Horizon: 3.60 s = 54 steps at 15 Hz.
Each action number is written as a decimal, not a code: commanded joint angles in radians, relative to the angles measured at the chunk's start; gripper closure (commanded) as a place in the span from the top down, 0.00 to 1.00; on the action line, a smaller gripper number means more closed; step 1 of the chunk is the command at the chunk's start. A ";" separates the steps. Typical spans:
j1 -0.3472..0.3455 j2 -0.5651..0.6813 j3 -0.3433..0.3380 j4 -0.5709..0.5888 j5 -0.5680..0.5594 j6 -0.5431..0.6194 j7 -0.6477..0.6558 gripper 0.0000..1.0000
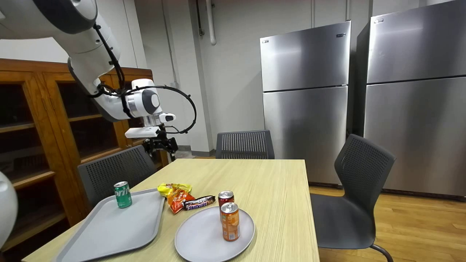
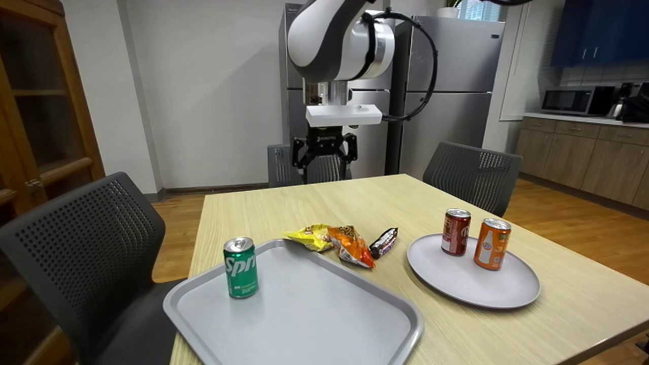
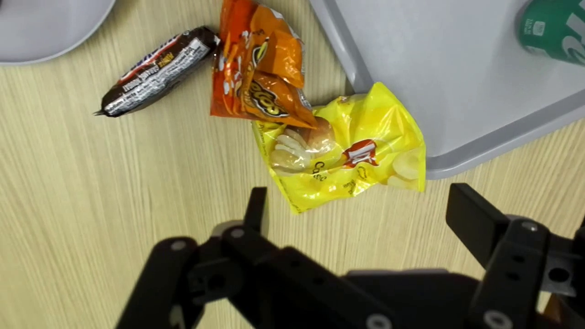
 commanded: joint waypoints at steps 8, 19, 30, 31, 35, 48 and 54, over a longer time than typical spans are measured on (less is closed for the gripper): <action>-0.072 -0.047 -0.045 -0.054 -0.030 0.029 0.030 1.00; -0.246 -0.080 -0.060 -0.110 0.007 0.098 -0.151 1.00; -0.437 -0.106 -0.047 -0.153 0.108 0.084 -0.435 1.00; -0.447 -0.107 -0.047 -0.160 0.119 0.084 -0.453 1.00; -0.470 -0.109 -0.046 -0.195 0.146 0.083 -0.507 1.00; -0.466 -0.103 -0.041 -0.274 0.129 0.066 -0.594 1.00; -0.454 -0.110 -0.048 -0.326 0.115 0.094 -0.569 1.00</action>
